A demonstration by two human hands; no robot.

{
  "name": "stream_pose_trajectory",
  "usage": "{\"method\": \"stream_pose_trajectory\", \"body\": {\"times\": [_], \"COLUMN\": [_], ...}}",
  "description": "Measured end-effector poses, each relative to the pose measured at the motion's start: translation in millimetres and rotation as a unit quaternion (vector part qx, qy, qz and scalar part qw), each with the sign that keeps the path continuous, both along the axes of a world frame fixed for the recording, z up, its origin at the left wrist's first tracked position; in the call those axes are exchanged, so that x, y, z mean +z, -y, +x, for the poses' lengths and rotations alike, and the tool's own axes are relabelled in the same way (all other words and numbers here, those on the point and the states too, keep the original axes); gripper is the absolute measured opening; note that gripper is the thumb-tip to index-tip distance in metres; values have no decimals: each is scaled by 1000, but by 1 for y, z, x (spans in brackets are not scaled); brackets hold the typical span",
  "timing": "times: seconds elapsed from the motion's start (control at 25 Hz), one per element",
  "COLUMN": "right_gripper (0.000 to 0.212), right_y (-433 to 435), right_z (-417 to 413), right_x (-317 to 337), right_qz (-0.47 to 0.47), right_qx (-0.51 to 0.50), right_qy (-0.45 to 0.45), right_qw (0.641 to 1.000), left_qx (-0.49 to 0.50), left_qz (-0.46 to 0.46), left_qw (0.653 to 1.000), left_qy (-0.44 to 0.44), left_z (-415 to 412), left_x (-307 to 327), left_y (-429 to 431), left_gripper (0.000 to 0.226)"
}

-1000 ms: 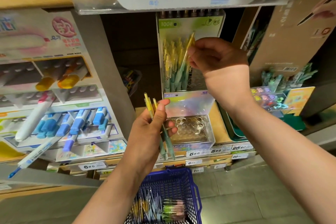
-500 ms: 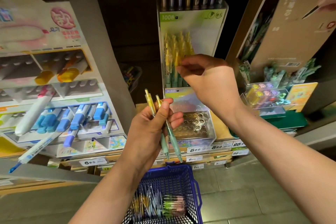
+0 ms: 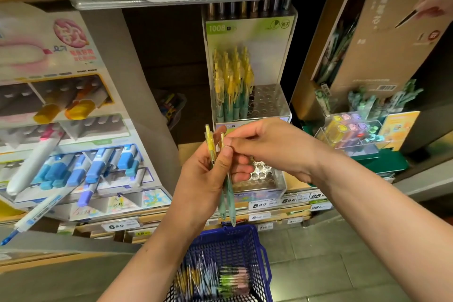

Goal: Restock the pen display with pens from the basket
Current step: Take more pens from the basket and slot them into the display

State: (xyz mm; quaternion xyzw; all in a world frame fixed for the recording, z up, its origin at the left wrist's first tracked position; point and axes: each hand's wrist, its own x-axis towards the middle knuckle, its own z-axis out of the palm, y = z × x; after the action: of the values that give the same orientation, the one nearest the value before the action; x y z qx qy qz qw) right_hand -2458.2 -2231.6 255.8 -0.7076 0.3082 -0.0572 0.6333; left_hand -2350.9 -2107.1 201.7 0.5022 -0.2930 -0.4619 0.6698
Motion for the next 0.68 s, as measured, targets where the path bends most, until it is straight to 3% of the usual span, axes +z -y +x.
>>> {"method": "stream_pose_trajectory", "body": {"times": [0.16,0.28,0.36,0.44,0.52,0.6,0.68], "right_gripper": [14,15,13,6,16,11,9], "right_y": [3,-1,3,15,31,38,37], "right_z": [0,-1,0,1,0,3,8], "right_x": [-7,-10,-5,9,24,31,33], "right_qz": [-85,-82,-100,-70,-50,-90,-137], "right_qx": [-131,-118,-163,-256,-310,-312,-307], "right_qy": [44,38,43,131,229,257,241], "right_qw": [987,989,981,955,921,910,911], "left_qx": [-16,-25,-21,-13,-11,-13,-24], "left_qz": [29,38,42,57,79,101,105], "left_qw": [999,999,999,998,997,995,993], "left_qy": [-18,-5,-9,-12,12,6,-53], "left_z": [-7,-5,-4,-3,0,3,6], "left_x": [-2,-1,1,2,2,0,-2], "left_y": [2,2,2,1,0,1,3], "left_gripper": [31,38,40,43,47,47,46]}}
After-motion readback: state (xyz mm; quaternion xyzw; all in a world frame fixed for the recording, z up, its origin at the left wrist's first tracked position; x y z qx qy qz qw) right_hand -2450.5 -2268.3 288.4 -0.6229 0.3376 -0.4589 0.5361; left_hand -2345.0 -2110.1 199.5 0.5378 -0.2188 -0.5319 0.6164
